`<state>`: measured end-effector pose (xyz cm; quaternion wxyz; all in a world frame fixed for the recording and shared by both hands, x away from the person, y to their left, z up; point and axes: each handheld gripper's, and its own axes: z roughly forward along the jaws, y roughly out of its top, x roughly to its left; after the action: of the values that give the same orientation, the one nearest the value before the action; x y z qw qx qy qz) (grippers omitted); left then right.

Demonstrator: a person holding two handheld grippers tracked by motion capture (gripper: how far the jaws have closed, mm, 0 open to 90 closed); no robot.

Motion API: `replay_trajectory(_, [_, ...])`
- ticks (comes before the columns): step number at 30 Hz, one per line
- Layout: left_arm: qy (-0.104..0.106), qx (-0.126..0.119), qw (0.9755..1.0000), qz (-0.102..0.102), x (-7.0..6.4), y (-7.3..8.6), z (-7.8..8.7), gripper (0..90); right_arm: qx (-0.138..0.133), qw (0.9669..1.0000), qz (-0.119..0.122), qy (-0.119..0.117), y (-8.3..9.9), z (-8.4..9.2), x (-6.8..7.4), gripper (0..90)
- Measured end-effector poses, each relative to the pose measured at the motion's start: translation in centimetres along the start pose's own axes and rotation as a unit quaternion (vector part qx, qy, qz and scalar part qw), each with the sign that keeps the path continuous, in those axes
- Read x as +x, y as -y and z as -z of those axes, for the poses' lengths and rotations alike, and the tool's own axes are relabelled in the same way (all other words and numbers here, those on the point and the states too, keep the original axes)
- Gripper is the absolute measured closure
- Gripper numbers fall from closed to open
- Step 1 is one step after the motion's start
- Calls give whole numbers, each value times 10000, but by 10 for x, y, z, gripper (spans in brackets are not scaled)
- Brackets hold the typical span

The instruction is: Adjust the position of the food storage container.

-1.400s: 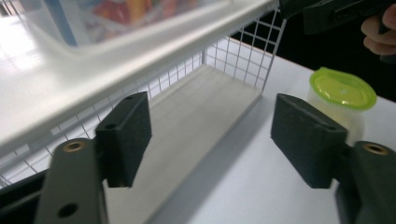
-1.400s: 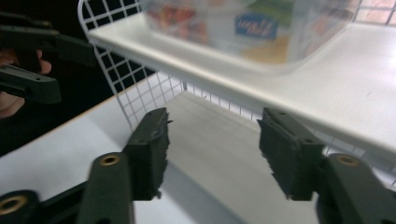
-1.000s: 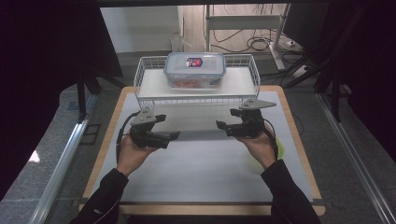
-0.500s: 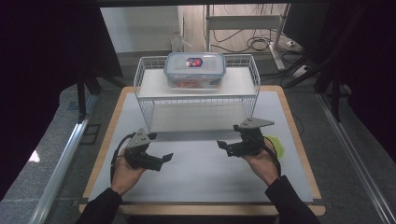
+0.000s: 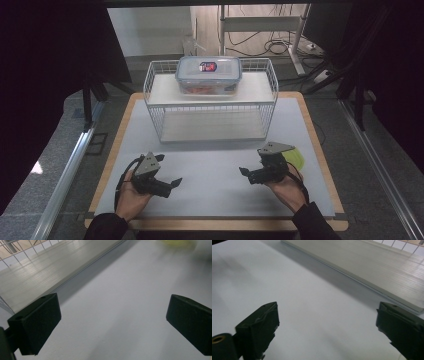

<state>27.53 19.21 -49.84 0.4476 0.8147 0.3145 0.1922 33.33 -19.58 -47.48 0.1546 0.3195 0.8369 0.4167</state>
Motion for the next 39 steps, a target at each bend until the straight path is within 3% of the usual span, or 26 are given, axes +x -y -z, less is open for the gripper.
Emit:
replay_trajectory(3, [32, 56, 10000, 43, 1, 3, -1, 0, -1, 9999, -137, 43, 0, 2, -2, 31])
replay_trajectory(5, [22, 94, 10000, 5, 1, 3, -1, 0, 119, 9997, -180, 87, 1, 2, -4, 75])
replay_trajectory(14, [-45, 97, 9999, -4, 1, 6, 3, 0, 44, 9984, -422, 371, 1, 24, -26, 556])
replay_trajectory(21, [-153, 142, 9997, 119, 4, 13, 8, 6, -10, 9959, -524, 739, 6, 41, -49, 828])
replay_trajectory(24, [-179, 164, 9996, 120, 4, 14, 8, 7, -78, 9925, -610, 1053, 10, 49, -60, 866])
replay_trajectory(28, [-182, 176, 9996, 112, 4, 14, 8, 7, -184, 9876, -860, 1301, 16, 60, -75, 899])
replay_trajectory(39, [-151, 193, 9996, 153, 4, 15, 7, 9, -8, 9747, -1181, 1898, 35, 74, -103, 900])
